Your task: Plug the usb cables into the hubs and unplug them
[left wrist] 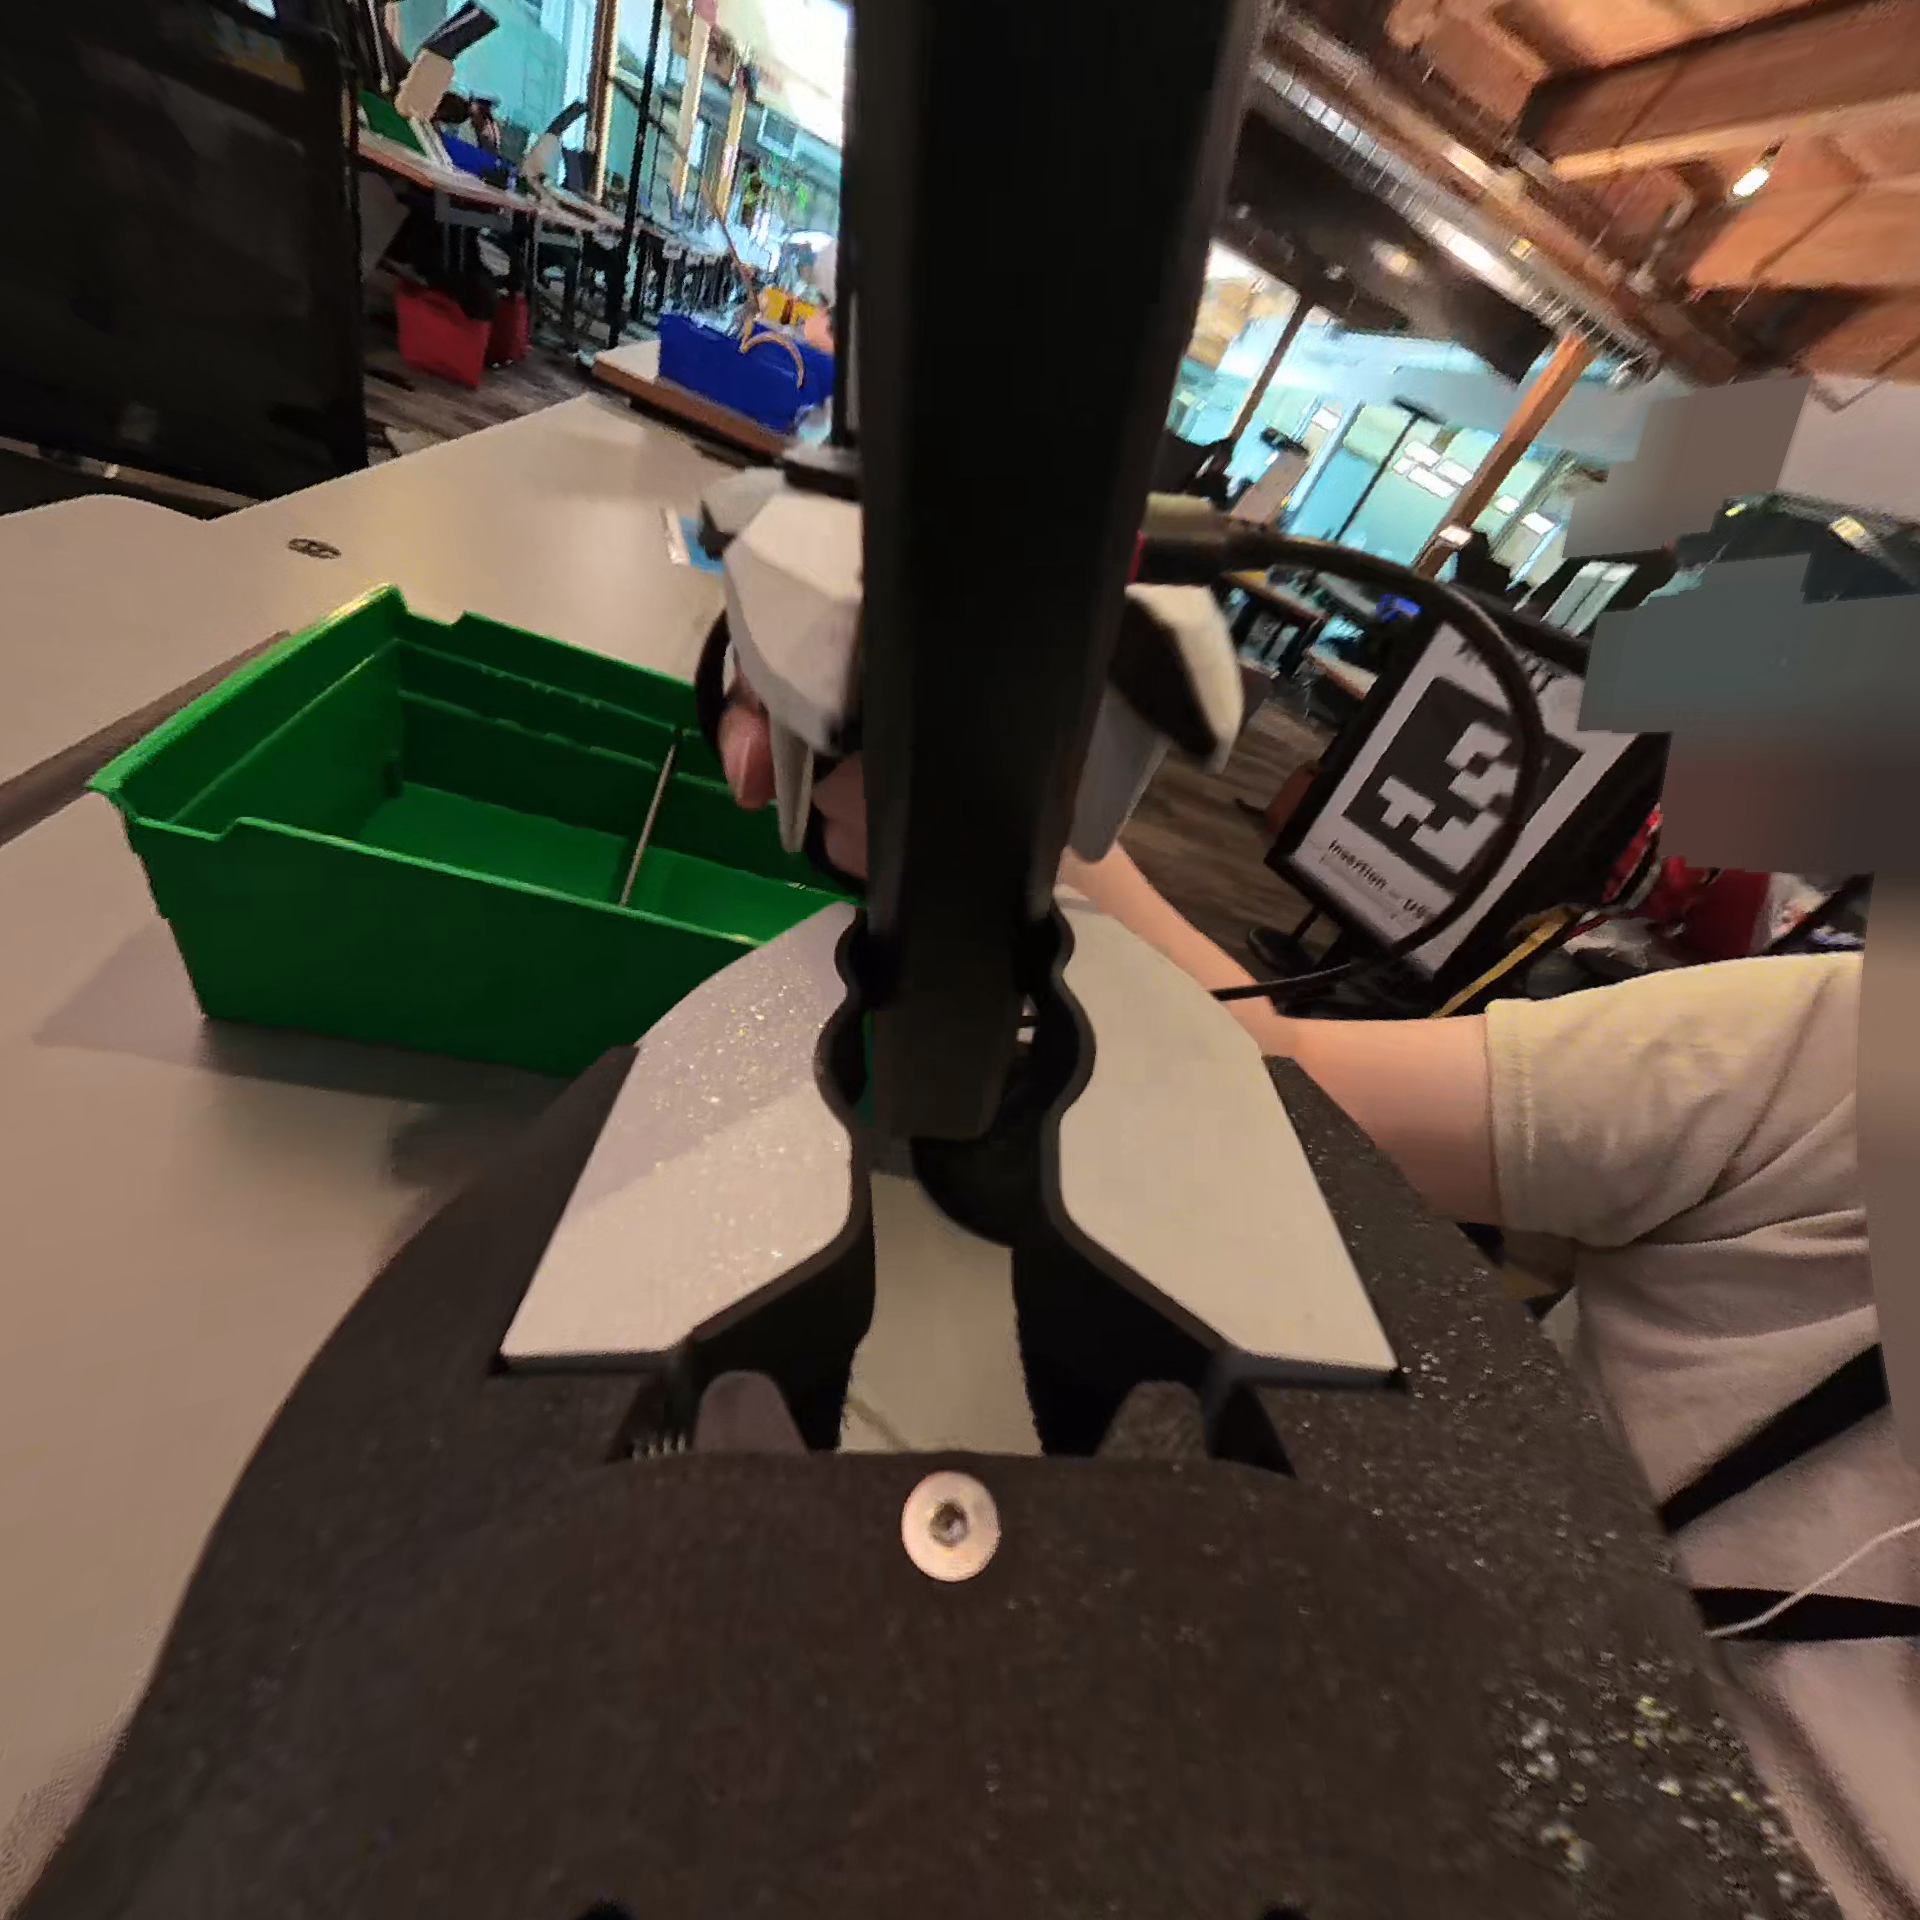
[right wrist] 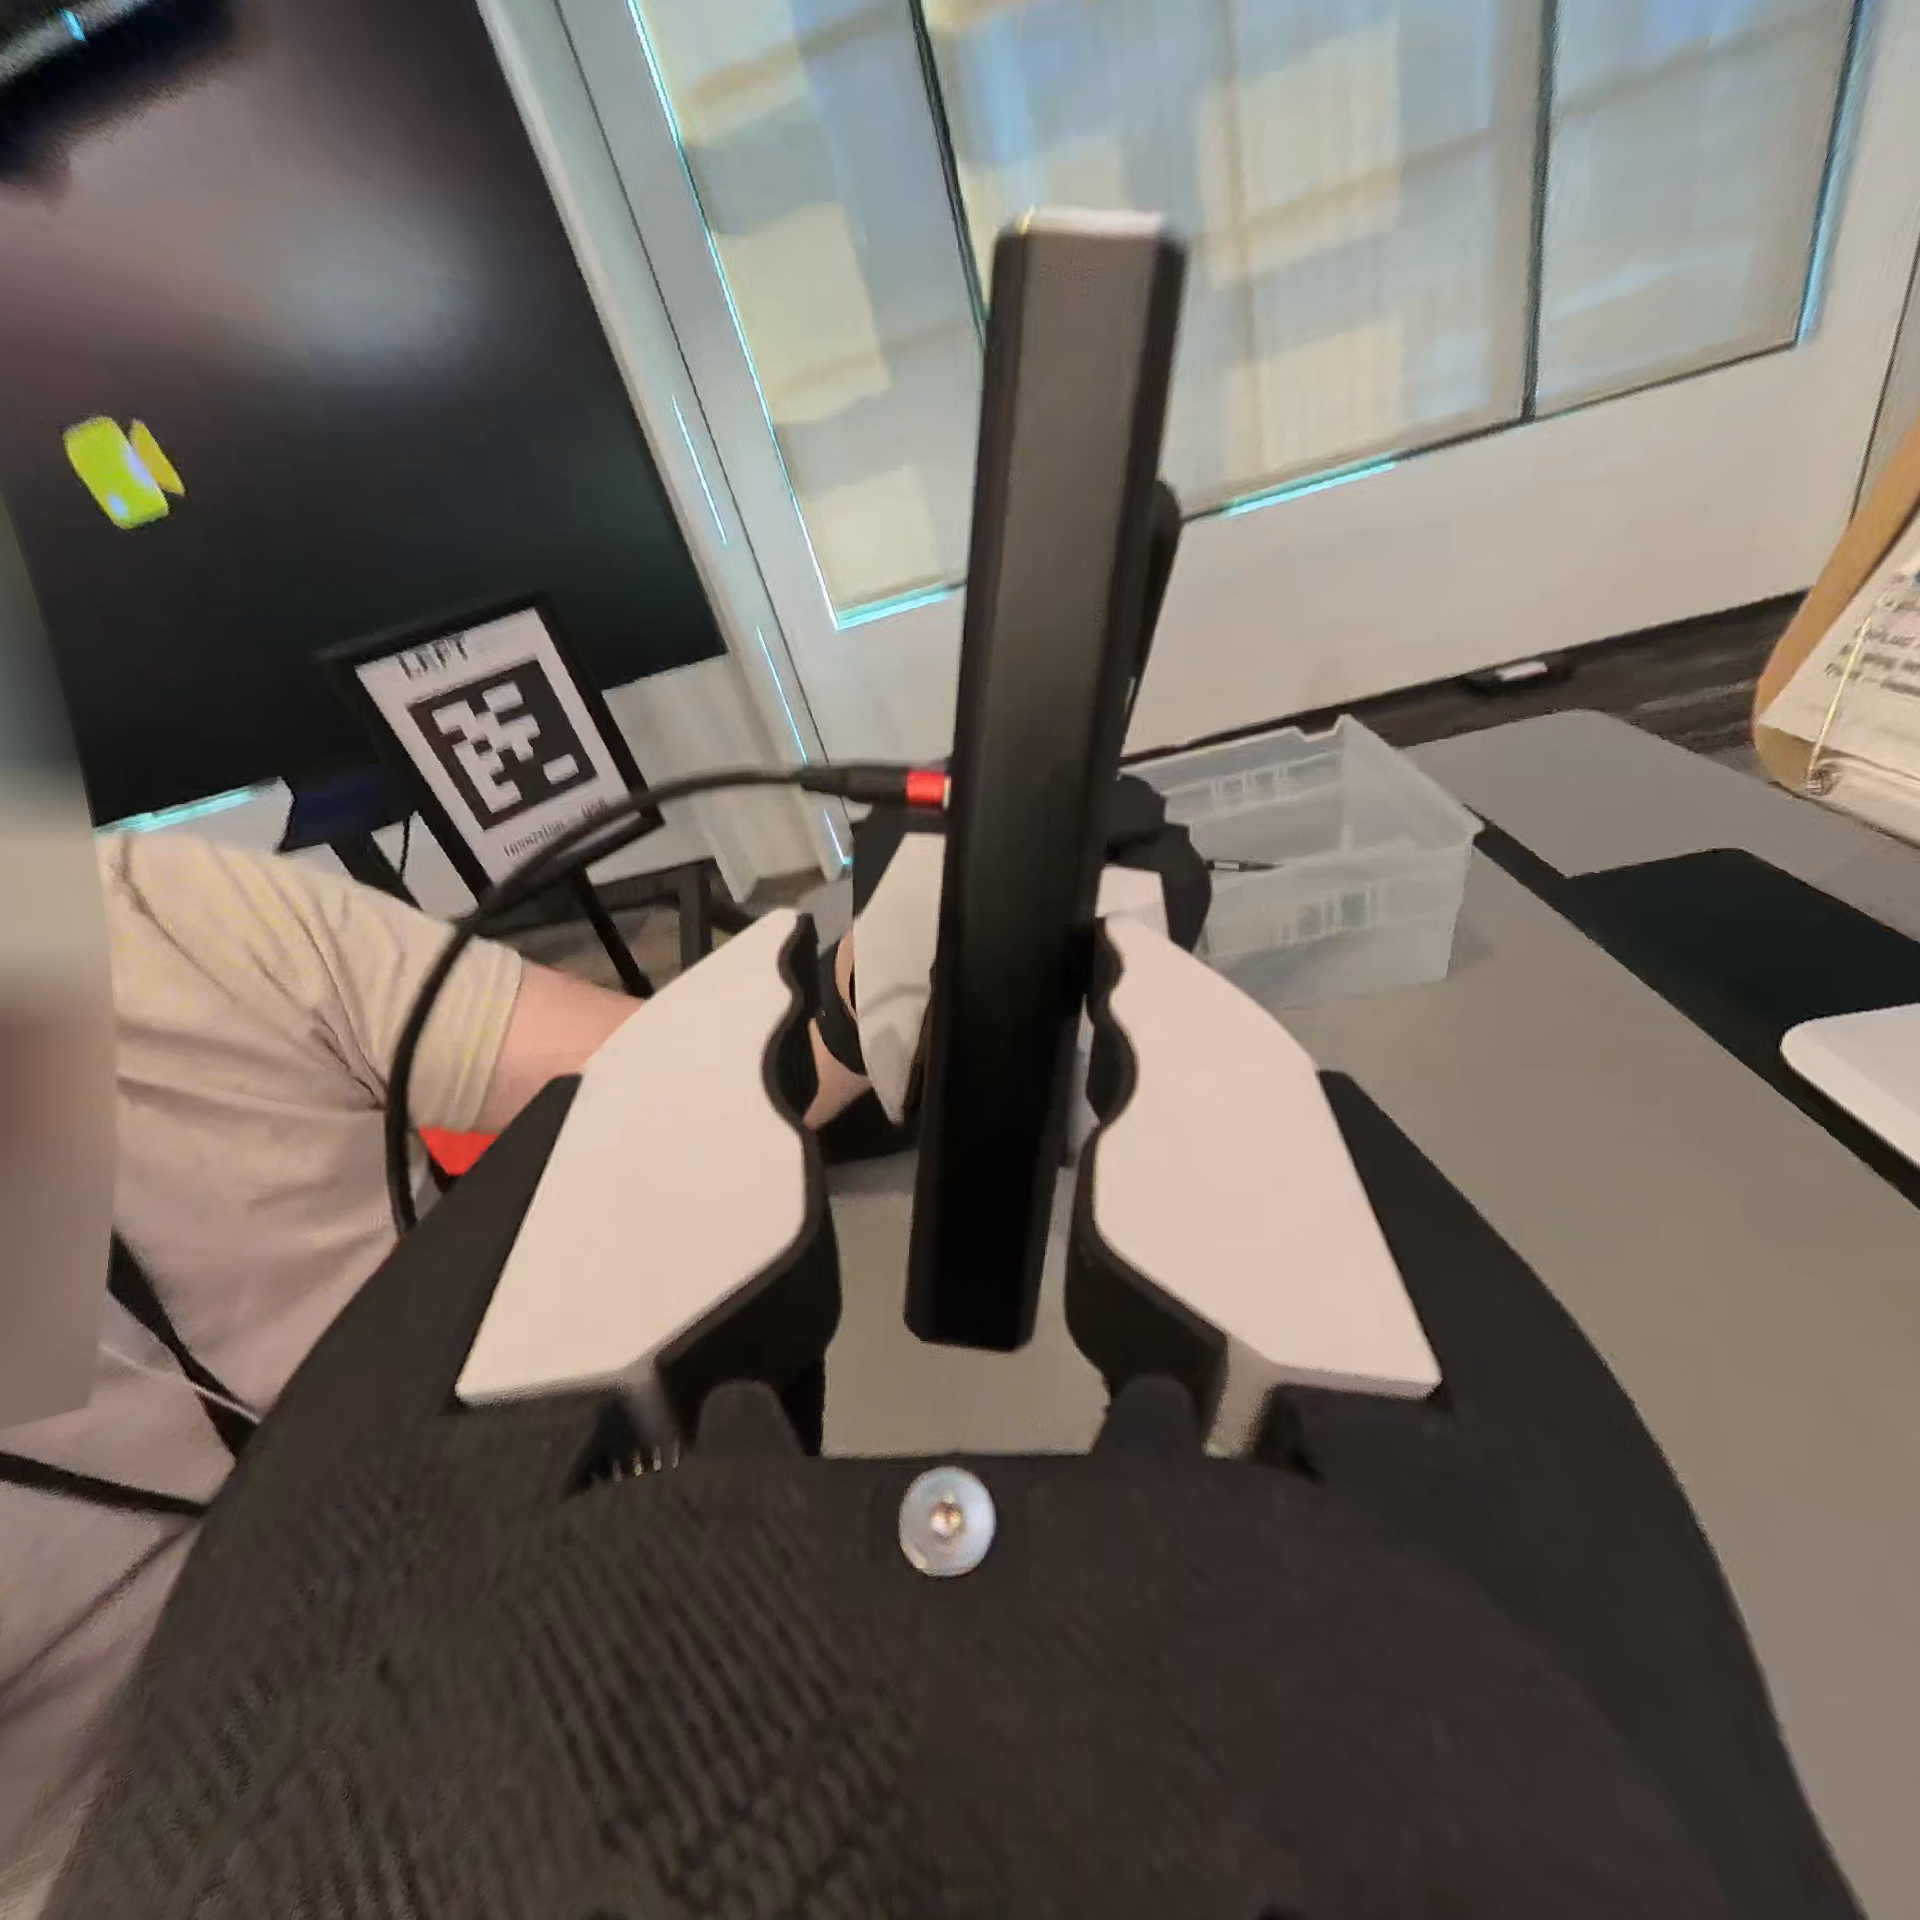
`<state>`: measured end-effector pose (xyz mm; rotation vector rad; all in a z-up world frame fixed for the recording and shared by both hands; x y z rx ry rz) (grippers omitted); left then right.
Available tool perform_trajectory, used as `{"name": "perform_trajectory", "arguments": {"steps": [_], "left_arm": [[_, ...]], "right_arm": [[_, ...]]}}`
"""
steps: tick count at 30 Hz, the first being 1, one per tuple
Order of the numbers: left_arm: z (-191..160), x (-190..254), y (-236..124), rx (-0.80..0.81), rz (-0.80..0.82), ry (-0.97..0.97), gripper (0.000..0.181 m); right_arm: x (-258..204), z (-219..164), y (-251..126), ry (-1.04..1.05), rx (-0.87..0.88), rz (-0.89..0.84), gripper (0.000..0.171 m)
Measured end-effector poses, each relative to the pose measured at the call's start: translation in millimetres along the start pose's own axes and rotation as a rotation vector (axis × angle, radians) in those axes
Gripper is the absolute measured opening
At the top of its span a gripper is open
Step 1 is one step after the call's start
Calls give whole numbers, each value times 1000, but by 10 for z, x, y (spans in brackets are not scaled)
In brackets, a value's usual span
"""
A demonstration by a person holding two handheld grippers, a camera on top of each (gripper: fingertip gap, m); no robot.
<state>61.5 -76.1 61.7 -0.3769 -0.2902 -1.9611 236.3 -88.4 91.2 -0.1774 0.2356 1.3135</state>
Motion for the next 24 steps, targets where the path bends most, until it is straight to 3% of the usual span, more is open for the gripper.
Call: {"name": "perform_trajectory", "arguments": {"steps": [3, 6, 11, 14, 19, 24], "left_arm": [[-7, -13, -13, 3, -4, -12, 28], [-33, -29, 4, -40, 43, 6, 28], [-22, -58, -16, 17, 70, -14, 37], [5, -103, -215, 51, 197, -12, 38], [87, -51, -466, 138, 219, -11, 35], [98, -24, -470, 134, 213, 4, 32]], "right_arm": [[-3, -10, 32, -42, -5, -35, 48], [36, 1, 64, -68, -16, -133, 29], [7, 92, -14, -127, -44, -238, 28], [25, 271, -357, -167, 70, -535, 29], [183, 308, -1237, -322, 216, -1319, 28], [368, 159, -1656, -362, 276, -1607, 28]]}}
Point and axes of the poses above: each gripper's, where its closed fingertips meet, y out along the fingers, z out of its top, x = y × z across the jaws, the point moved 10 cm from there along -y, back along the fingers, and after that the axes turned 13 degrees about -z, right-handed, at the moved point
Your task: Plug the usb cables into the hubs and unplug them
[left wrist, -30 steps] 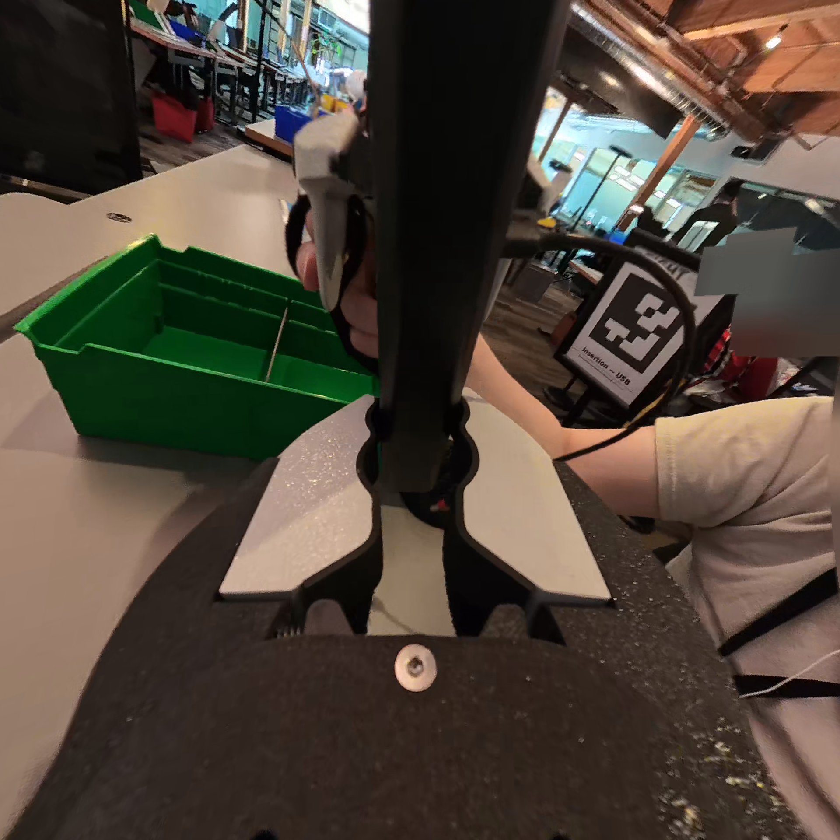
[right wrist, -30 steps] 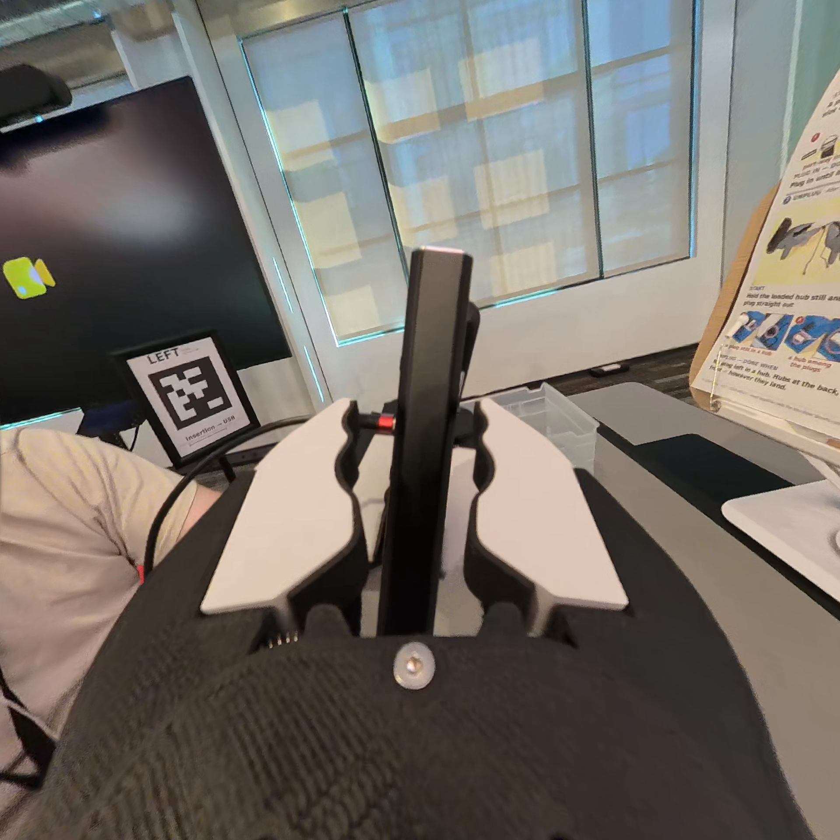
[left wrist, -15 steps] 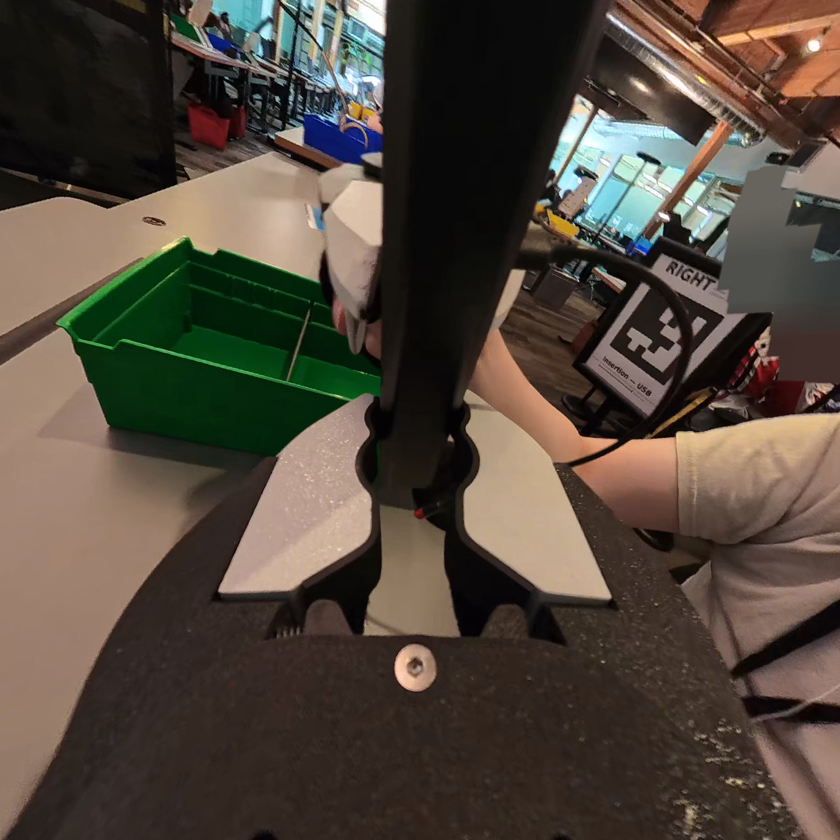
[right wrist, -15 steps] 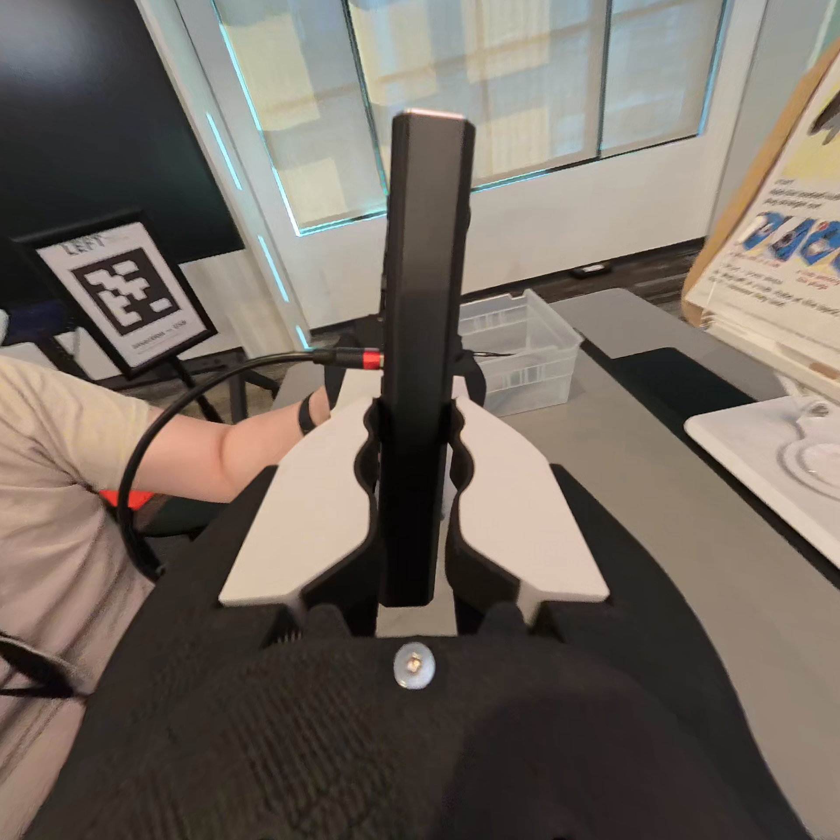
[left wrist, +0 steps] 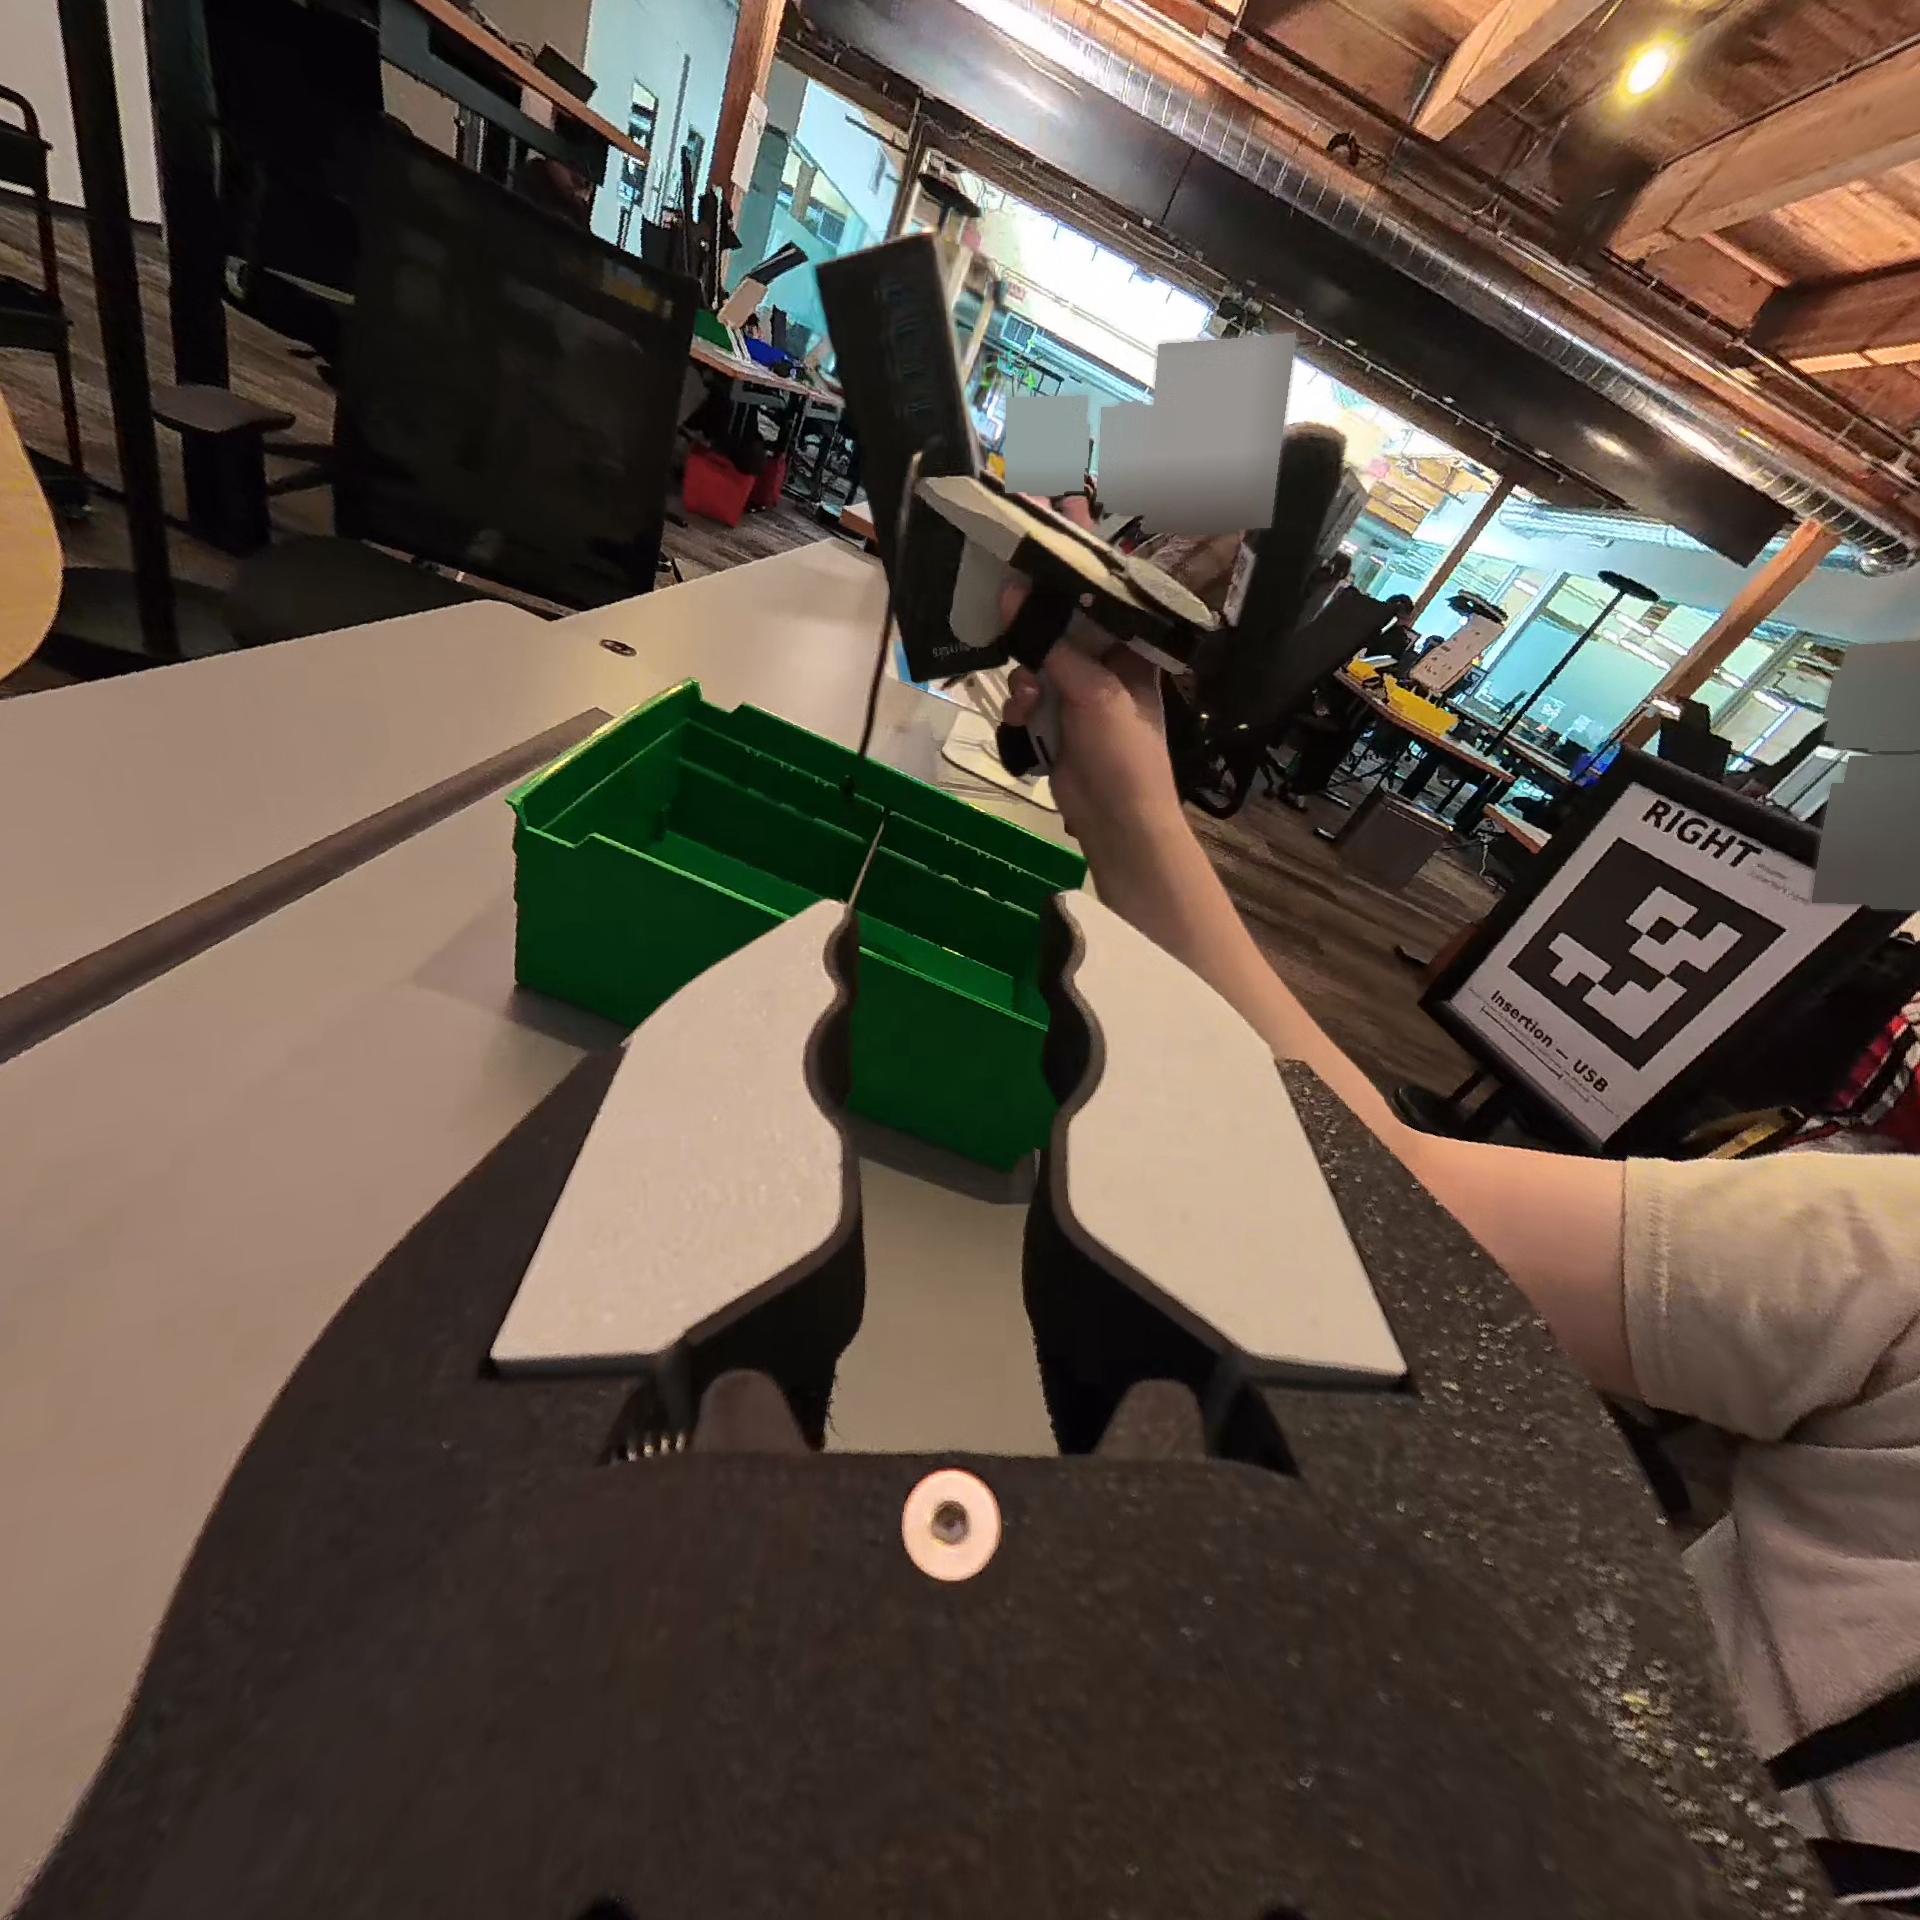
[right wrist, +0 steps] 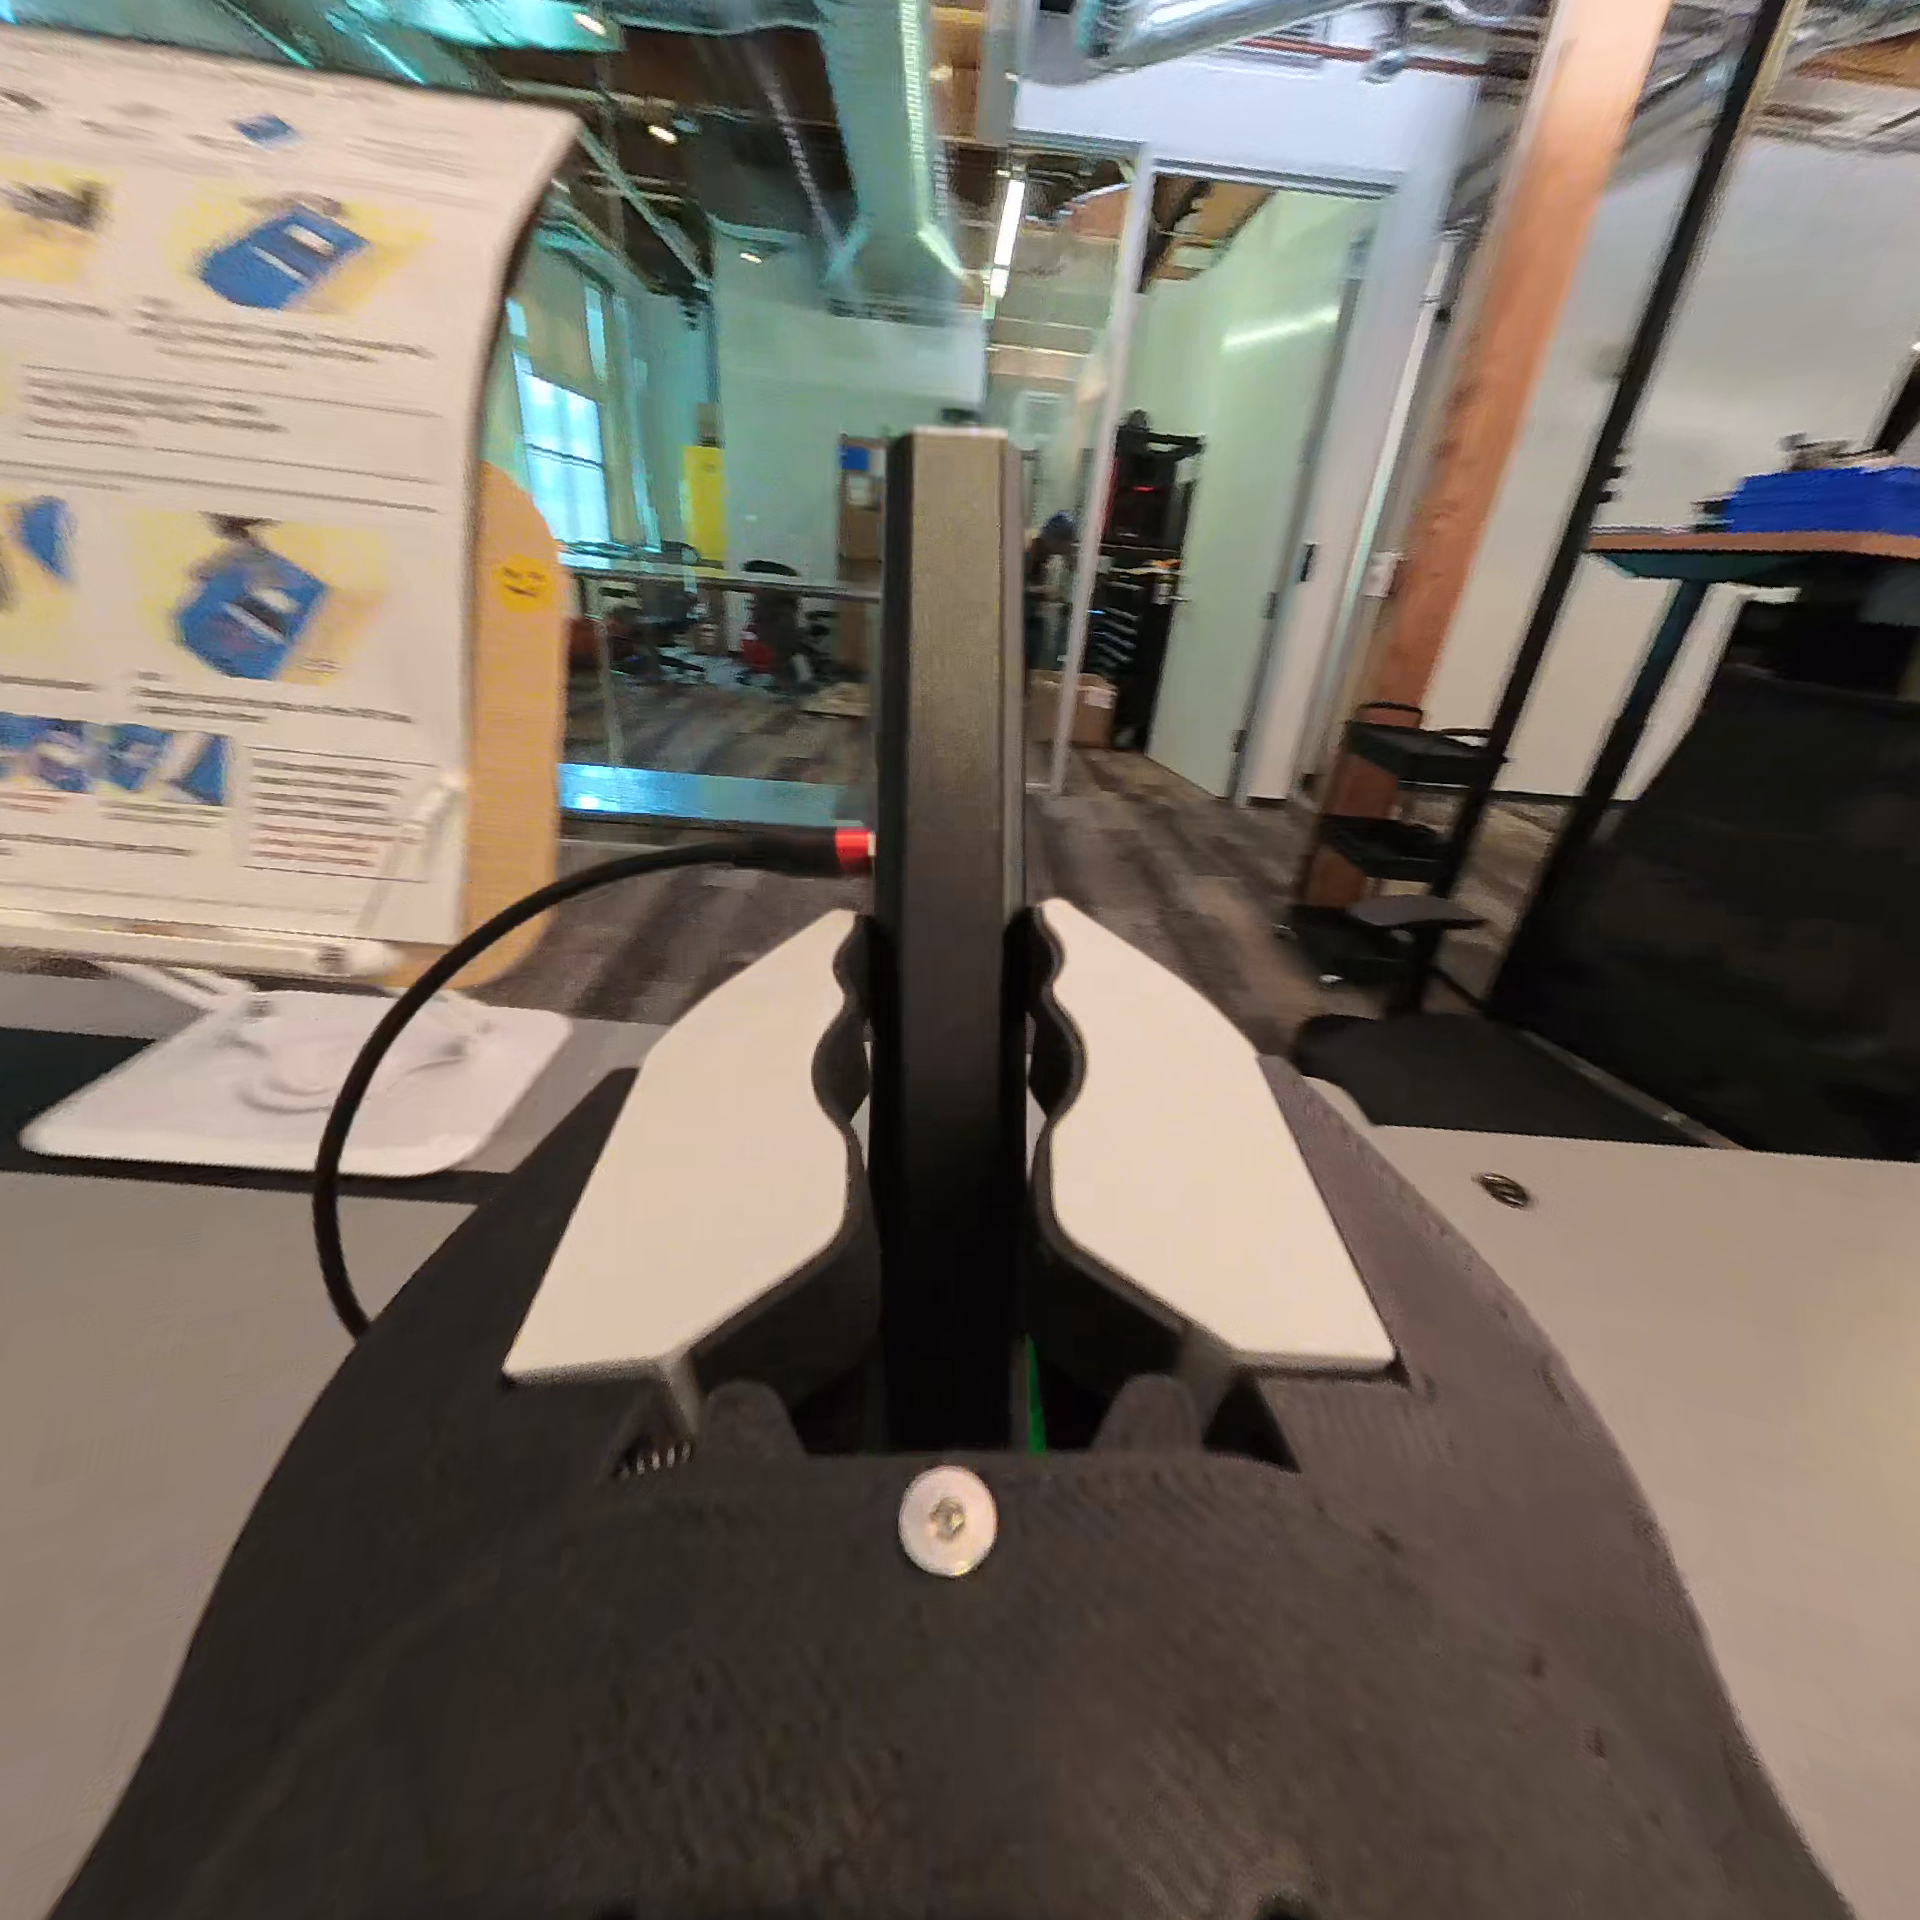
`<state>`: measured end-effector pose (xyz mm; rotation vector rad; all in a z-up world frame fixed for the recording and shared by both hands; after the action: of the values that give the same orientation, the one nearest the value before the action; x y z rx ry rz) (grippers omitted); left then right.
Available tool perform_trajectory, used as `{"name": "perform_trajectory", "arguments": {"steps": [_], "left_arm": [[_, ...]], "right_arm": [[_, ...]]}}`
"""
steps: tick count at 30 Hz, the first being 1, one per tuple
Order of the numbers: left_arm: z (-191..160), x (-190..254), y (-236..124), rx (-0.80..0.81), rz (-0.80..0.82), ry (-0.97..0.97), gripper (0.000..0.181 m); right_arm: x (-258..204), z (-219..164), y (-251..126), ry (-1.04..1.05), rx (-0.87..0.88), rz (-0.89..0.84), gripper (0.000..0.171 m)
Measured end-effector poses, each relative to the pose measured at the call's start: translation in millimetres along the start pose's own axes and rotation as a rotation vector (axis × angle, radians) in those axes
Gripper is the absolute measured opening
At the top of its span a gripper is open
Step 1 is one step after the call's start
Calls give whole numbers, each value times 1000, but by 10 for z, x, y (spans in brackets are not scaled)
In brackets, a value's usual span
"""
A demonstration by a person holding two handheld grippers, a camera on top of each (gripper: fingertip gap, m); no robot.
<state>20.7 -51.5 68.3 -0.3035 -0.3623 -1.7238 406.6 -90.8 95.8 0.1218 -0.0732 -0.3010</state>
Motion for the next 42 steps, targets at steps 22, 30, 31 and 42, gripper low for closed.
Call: {"name": "perform_trajectory", "arguments": {"steps": [22, 30, 31, 42], "left_arm": [[-67, 8, 127, -155, -11, 7, 30], [-87, -1, 145, -184, -18, -1, 30], [-84, 2, 139, -184, -18, 0, 30], [120, 259, -42, -161, 31, 83, 30]], "right_arm": [[-222, -963, 429, -615, -635, 808, 29], [-368, -1183, 645, -822, -870, 735, 30], [-359, -1220, 649, -833, -892, 729, 31], [378, -616, 424, -471, -778, 232, 45]]}}
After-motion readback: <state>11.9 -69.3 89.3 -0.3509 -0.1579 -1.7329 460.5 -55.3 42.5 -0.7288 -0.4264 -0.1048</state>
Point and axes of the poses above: each gripper's, where its closed fingertips meet, y out along the fingers, z out of its top, x = y × z across the jaws, the point moved 10 cm from there along -y, back along the fingers, and after that the axes turned 13 degrees about -z, right-handed, at the moved point
